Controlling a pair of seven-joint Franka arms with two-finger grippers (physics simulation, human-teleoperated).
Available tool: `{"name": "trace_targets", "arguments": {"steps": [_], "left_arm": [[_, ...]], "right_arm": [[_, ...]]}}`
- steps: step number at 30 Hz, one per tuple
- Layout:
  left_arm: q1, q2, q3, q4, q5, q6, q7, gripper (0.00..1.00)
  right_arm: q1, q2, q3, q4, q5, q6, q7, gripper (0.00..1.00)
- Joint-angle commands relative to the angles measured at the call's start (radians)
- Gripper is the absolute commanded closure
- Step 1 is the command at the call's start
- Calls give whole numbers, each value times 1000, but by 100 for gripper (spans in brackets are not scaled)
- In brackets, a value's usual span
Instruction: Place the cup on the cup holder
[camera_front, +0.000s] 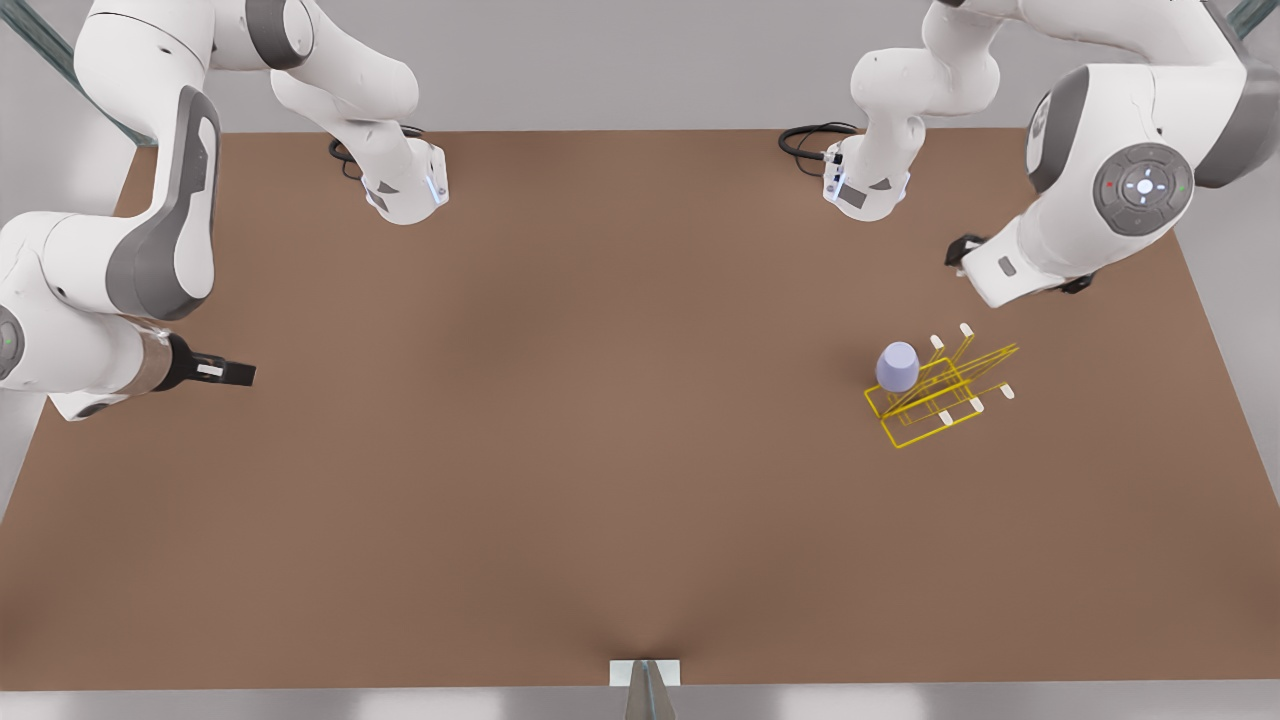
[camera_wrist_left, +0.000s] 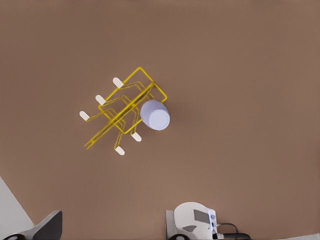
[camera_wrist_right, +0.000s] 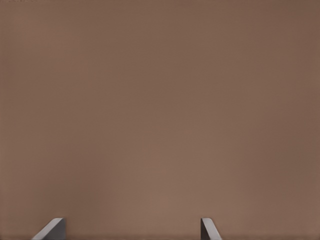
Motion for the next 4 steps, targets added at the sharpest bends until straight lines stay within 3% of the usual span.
{"name": "trace_targets", "arguments": {"steps": [1,4], "left_arm": [[-8,-9,14,-16,-94,194,-142,0],[-4,-9,15,-16,-94,188,-141,0]], "right_arm": [[-1,-1,0,0,1,-1,-7,0],[-1,-1,0,2,3,-3,-7,0]]}}
